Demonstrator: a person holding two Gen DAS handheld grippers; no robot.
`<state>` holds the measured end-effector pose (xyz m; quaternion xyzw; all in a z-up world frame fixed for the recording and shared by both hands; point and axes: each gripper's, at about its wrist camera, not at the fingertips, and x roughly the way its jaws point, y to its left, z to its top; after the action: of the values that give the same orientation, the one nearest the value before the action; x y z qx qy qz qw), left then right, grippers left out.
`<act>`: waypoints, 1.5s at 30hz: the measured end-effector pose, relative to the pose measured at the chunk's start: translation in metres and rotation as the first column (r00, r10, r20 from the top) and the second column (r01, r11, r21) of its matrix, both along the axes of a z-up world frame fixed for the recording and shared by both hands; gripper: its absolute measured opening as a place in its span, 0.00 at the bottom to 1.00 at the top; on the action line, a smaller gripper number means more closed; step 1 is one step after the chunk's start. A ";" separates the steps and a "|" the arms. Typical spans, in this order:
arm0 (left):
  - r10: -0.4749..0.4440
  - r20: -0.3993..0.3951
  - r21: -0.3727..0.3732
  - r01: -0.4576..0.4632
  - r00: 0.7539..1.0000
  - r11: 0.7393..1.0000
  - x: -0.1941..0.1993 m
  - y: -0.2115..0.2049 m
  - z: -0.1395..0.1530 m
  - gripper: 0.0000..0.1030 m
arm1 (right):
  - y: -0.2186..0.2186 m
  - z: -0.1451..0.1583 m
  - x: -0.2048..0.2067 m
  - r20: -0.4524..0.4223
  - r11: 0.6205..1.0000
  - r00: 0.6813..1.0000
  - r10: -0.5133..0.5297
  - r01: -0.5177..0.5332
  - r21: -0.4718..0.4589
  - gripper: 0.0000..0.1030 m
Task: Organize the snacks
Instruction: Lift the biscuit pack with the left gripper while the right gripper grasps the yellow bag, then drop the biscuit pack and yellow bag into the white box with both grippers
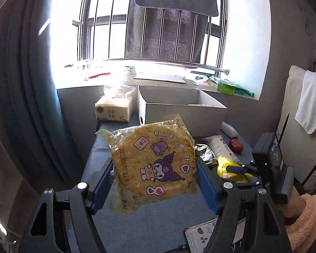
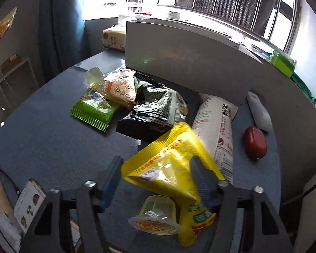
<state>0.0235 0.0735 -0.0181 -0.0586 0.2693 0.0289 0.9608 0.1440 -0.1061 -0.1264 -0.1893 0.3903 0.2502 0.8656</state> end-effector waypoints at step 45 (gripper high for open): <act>-0.131 -0.018 -0.046 0.130 0.991 0.990 0.097 -0.009 0.011 0.76 | -0.066 0.095 0.038 -0.002 0.905 0.997 -0.081 0.074 0.419 0.32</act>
<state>0.1201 0.0641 -0.0070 -0.0619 0.2832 -0.0394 0.9563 0.1816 -0.1720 -0.0314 0.0143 0.3283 0.2920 0.8982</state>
